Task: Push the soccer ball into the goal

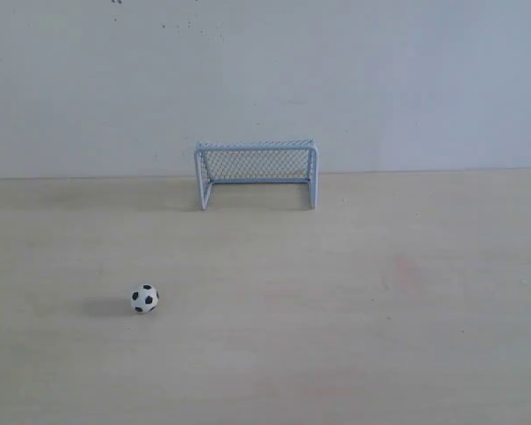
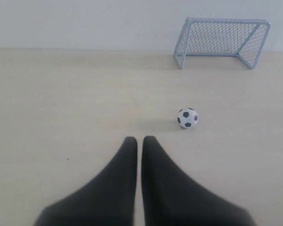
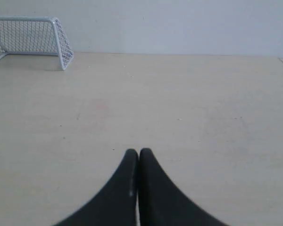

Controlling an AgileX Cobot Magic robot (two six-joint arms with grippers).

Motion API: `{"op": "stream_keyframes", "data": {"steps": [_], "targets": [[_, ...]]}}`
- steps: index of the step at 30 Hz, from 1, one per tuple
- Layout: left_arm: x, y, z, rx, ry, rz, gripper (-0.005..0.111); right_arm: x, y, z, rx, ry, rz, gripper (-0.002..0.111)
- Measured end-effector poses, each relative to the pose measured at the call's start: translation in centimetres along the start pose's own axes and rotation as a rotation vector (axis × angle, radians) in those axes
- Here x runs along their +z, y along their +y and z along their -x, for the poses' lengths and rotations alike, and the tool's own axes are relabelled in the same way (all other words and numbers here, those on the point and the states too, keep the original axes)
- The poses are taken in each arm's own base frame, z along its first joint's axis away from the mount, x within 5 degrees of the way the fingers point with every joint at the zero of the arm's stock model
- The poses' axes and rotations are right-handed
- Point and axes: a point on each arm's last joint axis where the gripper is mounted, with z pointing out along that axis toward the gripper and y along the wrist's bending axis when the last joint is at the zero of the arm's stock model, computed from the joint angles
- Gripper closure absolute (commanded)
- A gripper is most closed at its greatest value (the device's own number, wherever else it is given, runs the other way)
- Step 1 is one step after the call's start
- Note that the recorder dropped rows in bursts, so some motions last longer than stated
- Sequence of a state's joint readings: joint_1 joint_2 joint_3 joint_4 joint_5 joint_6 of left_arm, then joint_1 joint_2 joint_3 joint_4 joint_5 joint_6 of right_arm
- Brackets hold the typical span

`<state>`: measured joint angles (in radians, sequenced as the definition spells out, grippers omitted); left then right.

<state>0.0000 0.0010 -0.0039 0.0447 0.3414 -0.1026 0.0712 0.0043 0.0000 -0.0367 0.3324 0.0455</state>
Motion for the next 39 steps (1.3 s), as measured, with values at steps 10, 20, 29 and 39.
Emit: {"op": "stream_keyframes", "data": {"steps": [10,20,29,39], "targets": [[0.0,0.0,0.0,0.000,0.000,0.000,0.102,0.0,0.0,0.0,0.000,0.000,0.000,0.109],[-1.3,-0.4,3.9,-0.043,-0.176,-0.029,0.102,0.0,0.0,0.0,0.000,0.000,0.000,0.109],[-6.5,-0.8,10.7,-0.097,-0.255,-0.058,0.102,0.0,0.0,0.0,0.000,0.000,0.000,0.109],[-10.0,-1.4,15.2,-0.169,-0.444,-0.139,0.102,0.0,0.0,0.0,0.000,0.000,0.000,0.109]]}}
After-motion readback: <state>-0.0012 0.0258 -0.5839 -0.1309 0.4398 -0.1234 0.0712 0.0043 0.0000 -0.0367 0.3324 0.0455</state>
